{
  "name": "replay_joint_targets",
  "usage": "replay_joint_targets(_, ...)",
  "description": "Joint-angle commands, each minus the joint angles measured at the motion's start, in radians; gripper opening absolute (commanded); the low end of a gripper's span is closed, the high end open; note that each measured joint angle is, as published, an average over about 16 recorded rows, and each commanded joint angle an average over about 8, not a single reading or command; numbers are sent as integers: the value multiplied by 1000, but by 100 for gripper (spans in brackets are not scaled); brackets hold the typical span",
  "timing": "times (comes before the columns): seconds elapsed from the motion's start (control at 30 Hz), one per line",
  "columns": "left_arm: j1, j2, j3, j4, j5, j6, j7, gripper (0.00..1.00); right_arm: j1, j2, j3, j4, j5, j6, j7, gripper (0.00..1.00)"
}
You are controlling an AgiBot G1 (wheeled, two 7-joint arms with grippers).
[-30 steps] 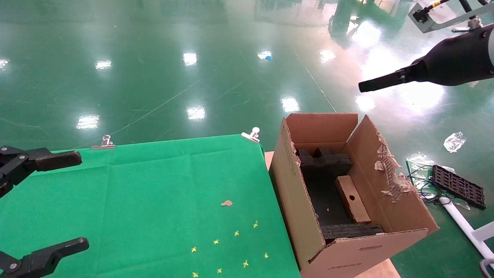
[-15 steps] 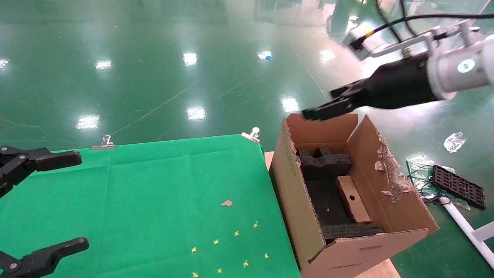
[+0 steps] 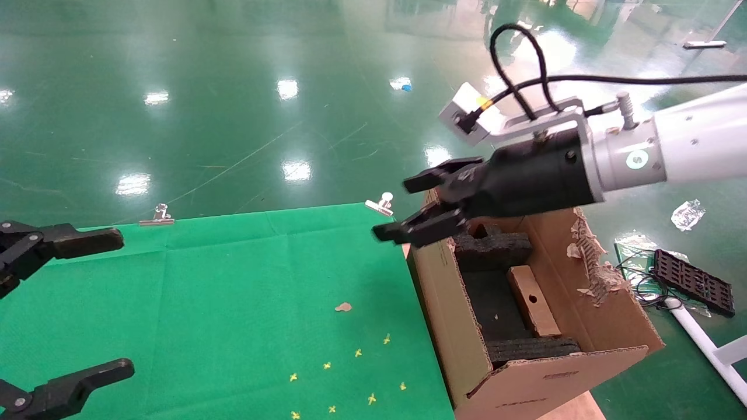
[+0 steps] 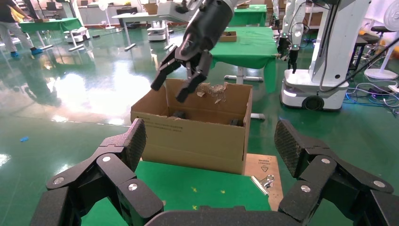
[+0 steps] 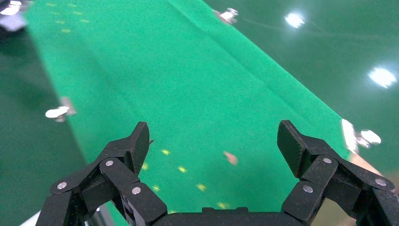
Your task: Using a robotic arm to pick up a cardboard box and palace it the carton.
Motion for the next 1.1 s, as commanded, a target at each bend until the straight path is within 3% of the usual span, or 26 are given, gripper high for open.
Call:
replay_joint_targets(0.03,0,0,0,0,0,0,0,100,-48,-5,51,7,24,-13,-37,100)
replay_joint_targets(0.87,0,-1,1,0,-1,-1,1,100,-641,-68,679,99,315,-172,-492,100)
replay_joint_targets(1.1,0,-1,2,0,-1,-1,1,100,-767,-81,811,117,375,-204,-581,100)
